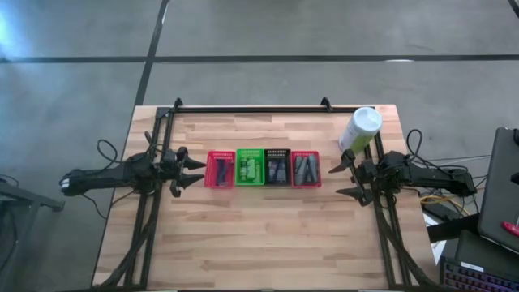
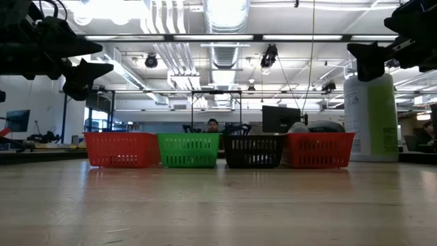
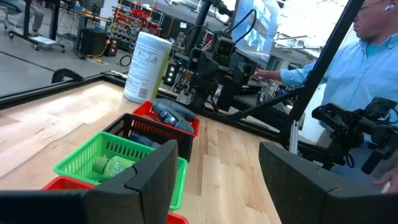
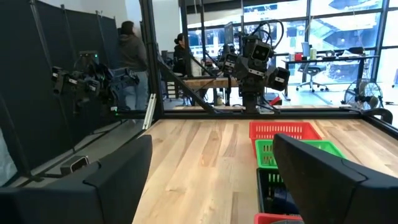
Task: Pick & Place Travel size toiletries
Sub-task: Return to Home Position
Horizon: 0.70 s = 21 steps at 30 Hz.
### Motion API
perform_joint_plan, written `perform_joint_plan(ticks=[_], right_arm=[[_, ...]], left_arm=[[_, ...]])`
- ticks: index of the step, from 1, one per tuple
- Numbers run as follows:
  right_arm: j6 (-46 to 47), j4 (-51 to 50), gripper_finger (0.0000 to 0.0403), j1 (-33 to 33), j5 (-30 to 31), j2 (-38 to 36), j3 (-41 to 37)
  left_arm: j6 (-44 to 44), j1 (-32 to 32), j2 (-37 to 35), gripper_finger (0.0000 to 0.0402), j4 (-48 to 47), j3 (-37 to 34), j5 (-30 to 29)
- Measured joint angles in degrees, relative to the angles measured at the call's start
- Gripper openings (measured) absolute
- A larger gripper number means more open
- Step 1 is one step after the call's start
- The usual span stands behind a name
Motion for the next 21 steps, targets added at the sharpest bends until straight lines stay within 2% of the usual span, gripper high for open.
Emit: perform_joint_plan(ticks=[21], right_arm=[[0.00,0.00,0.0271,0.00,0.00,0.00,0.01]], left_arm=[[-0.01,0.00,0.00,0.0231,0.00,0.00,0.00]])
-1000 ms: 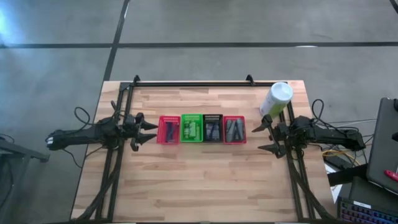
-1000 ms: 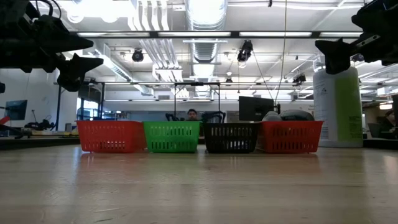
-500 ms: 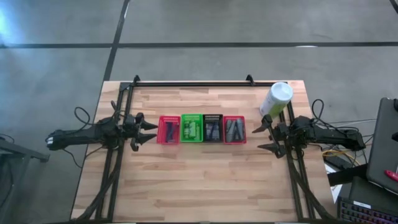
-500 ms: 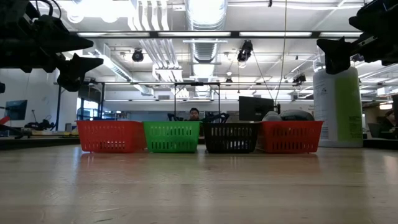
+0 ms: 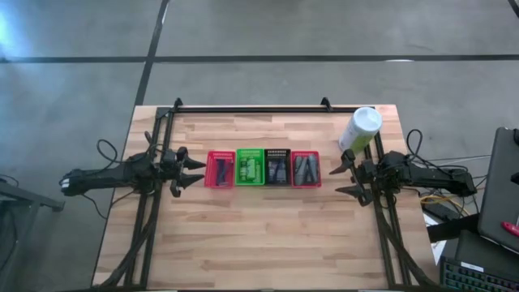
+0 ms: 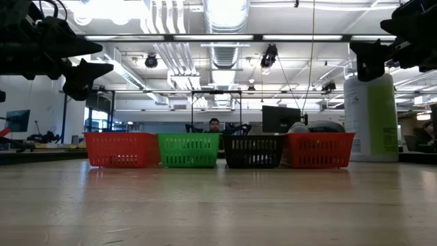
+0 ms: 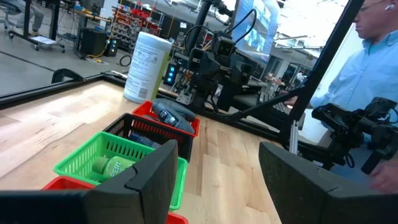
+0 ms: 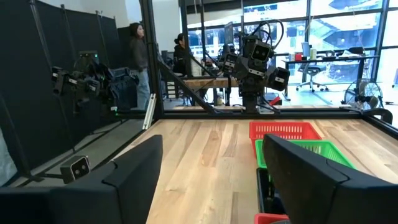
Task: Pick & Place Travel size toiletries
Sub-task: Return to Home Position
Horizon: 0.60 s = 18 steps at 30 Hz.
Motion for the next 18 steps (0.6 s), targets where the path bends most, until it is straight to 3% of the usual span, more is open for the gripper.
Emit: perform_joint_plan(ticks=[18], right_arm=[[-0.02,0.00,0.0226,-0.01,0.00,0.00,0.00]], left_arm=[[0.01,0.00,0.00,0.0232,0.00,0.00,0.00]])
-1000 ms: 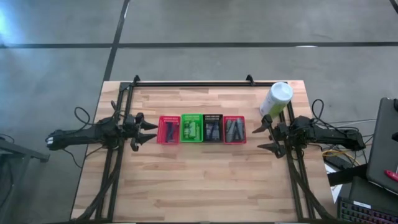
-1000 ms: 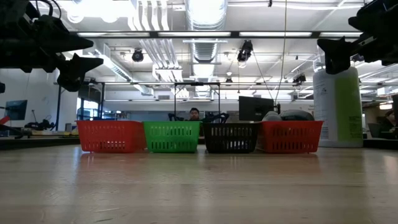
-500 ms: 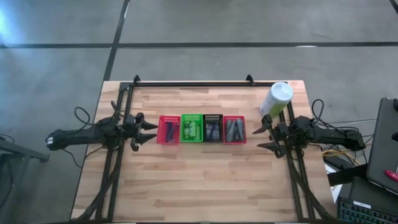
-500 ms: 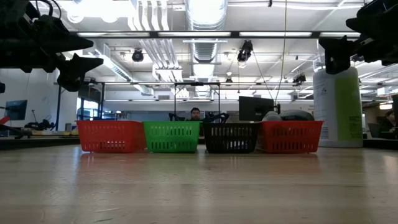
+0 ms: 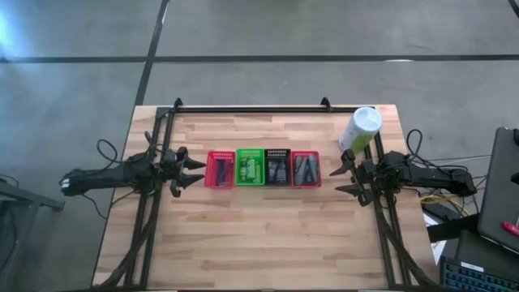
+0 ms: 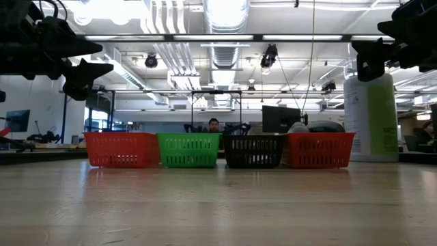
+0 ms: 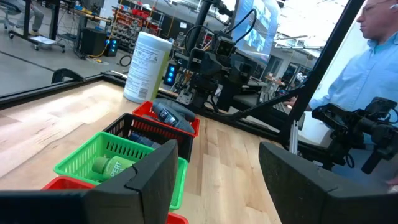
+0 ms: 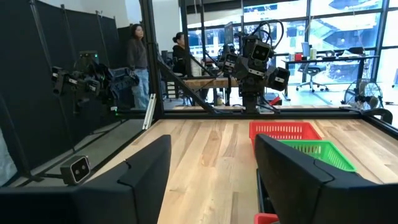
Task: Pick & Place Travel size toiletries
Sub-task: Return to Home Position
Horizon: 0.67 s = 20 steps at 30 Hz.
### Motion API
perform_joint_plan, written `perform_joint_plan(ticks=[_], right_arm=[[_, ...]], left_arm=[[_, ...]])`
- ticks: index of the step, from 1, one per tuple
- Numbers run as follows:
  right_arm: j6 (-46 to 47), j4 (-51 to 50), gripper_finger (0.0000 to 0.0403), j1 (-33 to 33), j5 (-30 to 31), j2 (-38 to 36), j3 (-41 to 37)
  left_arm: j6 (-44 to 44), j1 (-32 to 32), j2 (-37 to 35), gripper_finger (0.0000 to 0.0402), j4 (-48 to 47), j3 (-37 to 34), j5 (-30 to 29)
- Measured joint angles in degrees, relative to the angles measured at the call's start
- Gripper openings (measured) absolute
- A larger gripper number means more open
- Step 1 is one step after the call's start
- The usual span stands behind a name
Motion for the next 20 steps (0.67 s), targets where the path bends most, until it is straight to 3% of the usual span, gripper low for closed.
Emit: perform_joint_plan(ticks=[8,20], right_arm=[[0.02,0.00,0.0220,0.01,0.00,0.00,0.00],[0.01,0.00,0.0256,0.00,0.00,0.00,0.00]], left_arm=[[0.00,-0.02,0.00,0.0231,0.00,0.00,0.00],[0.00,0.00,0.00,0.0232,0.00,0.00,-0.01]])
